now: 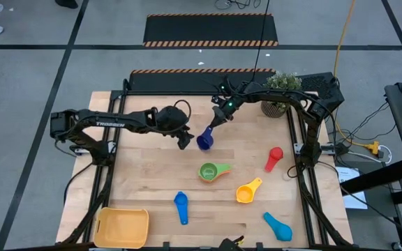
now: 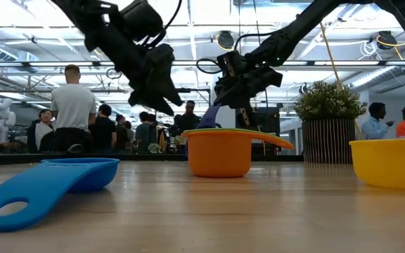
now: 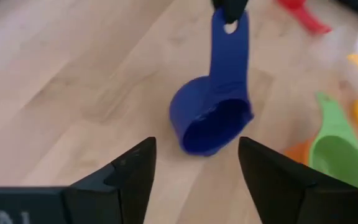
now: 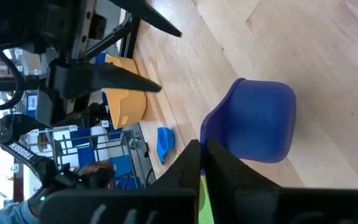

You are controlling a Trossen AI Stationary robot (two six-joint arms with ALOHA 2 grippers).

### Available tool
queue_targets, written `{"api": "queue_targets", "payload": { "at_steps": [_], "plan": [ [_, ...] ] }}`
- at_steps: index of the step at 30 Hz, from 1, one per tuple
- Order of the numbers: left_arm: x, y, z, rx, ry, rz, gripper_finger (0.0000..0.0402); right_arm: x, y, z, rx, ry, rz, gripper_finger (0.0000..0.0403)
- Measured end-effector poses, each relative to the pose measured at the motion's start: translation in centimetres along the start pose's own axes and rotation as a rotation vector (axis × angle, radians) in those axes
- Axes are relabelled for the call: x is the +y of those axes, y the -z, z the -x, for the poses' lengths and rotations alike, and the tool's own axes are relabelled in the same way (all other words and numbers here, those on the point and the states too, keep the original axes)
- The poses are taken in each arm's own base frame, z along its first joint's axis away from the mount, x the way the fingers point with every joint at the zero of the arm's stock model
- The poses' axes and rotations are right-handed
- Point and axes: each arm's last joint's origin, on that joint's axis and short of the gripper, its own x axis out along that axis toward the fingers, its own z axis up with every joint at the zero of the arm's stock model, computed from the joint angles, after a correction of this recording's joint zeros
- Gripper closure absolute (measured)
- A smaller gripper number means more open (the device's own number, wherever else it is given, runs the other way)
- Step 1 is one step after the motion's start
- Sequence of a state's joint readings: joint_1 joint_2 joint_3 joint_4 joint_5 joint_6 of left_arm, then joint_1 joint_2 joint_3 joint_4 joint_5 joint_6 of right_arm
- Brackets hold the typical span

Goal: Nest measuring cups in basket
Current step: Stack the dark blue measuring cup on top of the green measuring cup

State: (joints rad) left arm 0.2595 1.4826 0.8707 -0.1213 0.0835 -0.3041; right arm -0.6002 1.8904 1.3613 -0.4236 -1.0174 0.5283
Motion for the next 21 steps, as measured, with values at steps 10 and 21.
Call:
{"api": "queue_targets", "payload": {
  "at_steps": [10, 21],
  "plan": [
    [0.7, -0.1, -0.4, -0.139, 0.041, -0.112, 0.0079, 0.4, 0.3, -0.8, 0.01, 0.017, 0.001, 0.0403],
    [2.1, -0.8, -1.8, -0.188, 0.256, -0.171, 0.0125, 0.4, 0.3, -0.9, 0.014, 0.017, 0.011, 0.0403]
  ]
}}
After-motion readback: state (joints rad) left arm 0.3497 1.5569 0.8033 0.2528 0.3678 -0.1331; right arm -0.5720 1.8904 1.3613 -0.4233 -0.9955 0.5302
